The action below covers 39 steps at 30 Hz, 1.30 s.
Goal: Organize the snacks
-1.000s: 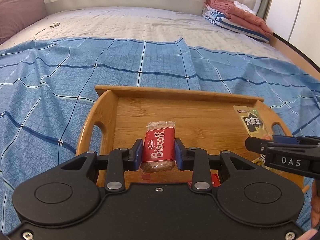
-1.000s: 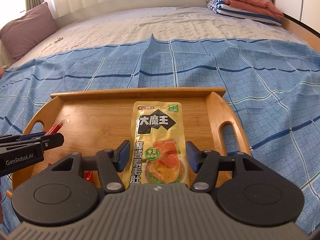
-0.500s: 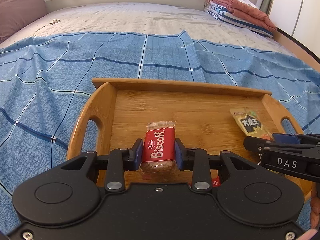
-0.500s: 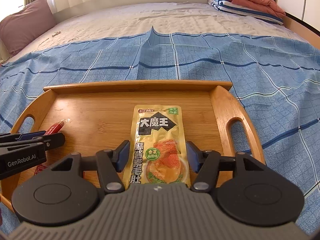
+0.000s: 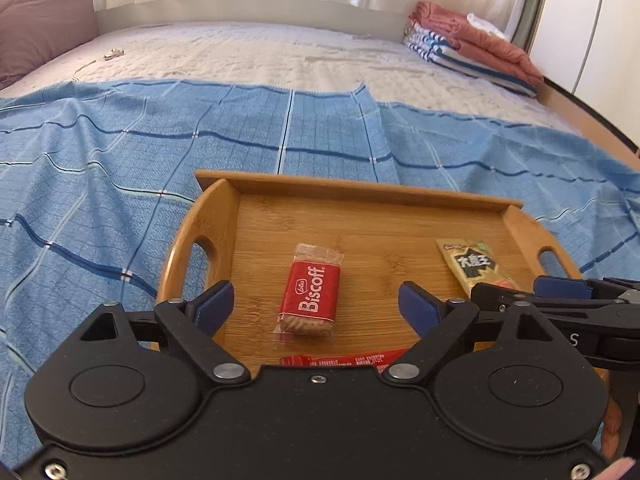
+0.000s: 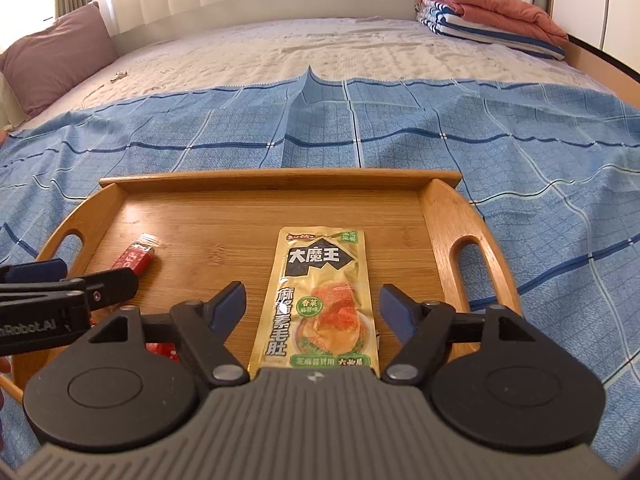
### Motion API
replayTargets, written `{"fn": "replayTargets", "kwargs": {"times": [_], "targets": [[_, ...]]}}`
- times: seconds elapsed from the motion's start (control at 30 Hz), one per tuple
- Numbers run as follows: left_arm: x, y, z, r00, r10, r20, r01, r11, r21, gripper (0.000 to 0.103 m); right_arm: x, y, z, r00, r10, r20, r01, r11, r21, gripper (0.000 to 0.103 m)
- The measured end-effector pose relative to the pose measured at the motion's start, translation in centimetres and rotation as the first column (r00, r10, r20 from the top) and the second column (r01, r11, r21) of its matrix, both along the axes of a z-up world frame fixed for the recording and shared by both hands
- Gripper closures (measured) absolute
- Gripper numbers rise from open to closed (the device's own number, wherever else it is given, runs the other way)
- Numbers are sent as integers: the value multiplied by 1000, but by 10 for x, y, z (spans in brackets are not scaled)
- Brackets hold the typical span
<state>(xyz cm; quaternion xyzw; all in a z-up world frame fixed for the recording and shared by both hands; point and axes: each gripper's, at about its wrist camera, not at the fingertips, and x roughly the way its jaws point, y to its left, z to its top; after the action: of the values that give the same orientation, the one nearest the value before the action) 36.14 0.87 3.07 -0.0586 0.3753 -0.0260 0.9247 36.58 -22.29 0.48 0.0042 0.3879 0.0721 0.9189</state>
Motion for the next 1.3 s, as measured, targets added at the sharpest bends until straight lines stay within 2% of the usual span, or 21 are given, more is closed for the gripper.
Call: {"fn": "replayTargets", "kwargs": {"times": [0.3,0.43,0.63,0.8,0.97,1.3], "targets": [[-64,7,31,998,-47,29,46,999,29,9,-58,-5,41,995,31,91,-31,1000,-4,11],[-104,9,42,996,-76,44,74,996,42,8,-97,-9,58,988,49,146,-48,999,-10,6],[-167,5,57,985,-127,115,117,989,88,5,-160,-17,70,969,82,233,-83,997,-4,1],[-215,5,64,976,-144,162,136,989,61,4,-207,-25,70,956,92,277,-100,995,15,0],[-257,8,59,972,-138,190,132,990,43,3,-252,-27,63,937,127,325,-118,992,-48,0],[-305,29,21,988,-64,143,65,998,3,3,-323,-28,23,919,214,332,-165,971,-171,0]]}}
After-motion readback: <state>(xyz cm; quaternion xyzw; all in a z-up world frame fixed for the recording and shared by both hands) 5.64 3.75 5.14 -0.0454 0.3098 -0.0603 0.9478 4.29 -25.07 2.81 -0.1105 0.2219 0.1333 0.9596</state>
